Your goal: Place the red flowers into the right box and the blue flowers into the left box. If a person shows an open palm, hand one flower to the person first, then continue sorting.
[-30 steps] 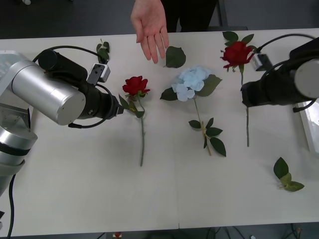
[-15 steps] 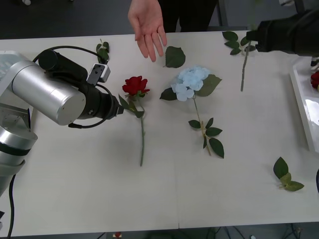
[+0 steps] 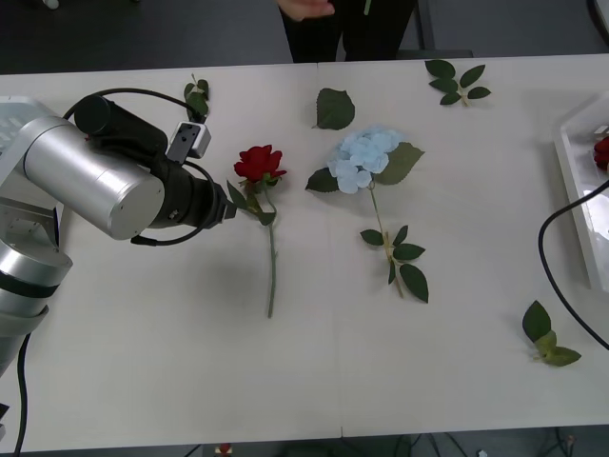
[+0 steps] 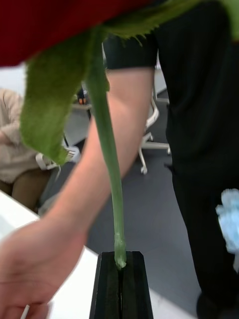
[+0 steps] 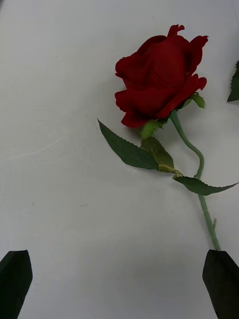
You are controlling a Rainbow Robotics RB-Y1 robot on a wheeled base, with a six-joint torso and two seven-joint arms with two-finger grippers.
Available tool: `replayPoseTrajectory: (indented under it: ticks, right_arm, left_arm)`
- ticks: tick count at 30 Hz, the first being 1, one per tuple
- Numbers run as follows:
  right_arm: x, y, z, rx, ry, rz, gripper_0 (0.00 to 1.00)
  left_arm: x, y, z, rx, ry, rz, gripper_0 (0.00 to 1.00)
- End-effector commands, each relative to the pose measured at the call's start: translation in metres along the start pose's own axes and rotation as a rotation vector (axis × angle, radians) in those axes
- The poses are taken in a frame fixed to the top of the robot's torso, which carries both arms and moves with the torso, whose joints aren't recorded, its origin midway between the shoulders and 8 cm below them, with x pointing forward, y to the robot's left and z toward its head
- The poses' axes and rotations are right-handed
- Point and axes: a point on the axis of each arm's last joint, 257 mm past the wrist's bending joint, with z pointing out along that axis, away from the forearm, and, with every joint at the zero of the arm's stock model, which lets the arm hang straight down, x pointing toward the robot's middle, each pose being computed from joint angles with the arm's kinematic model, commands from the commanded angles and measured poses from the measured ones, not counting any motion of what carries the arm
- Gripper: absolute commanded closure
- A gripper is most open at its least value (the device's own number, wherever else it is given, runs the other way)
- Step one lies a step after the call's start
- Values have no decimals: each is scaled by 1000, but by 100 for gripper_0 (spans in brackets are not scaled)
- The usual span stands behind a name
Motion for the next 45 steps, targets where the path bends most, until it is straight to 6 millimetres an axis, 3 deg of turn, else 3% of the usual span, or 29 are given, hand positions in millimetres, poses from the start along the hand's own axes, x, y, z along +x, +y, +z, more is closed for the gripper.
replayPoseTrajectory:
  ticks: [1,11,25,27,28,29,33,35,39,44,45]
  right_arm:
    - [-70,39,20,-45,-122,-121,100]
    - [-108,58,30,-30,-232,-149,100]
    - [-104,61,33,-34,-228,-160,100]
    - [-103,63,33,-37,-226,-154,75]
    - [-103,64,34,-42,-226,-145,53]
    - [-102,65,34,-49,-227,-126,39]
    - [-101,67,34,-68,-232,-81,6]
    - [-102,67,34,-70,-233,-78,0]
    - [-102,68,34,-72,-233,-79,0]
    - [-79,72,34,-126,-150,-44,0]
    - [-65,72,32,-151,-103,-28,0]
  left_arm:
    - [-26,-13,-9,14,-58,-42,0]
    - [-26,-13,-9,14,-58,-42,0]
    - [-26,-13,-9,14,-58,-42,0]
    - [-26,-13,-9,14,-58,-42,0]
    - [-26,-13,-9,14,-58,-42,0]
    - [-26,-13,-9,14,-58,-42,0]
    - [-26,-13,-9,14,-58,-42,0]
    - [-26,-13,-9,14,-58,-42,0]
    - [-26,-13,-9,14,-58,-42,0]
    - [-26,-13,-9,14,-58,-42,0]
    - [-26,-13,-9,14,-58,-42,0]
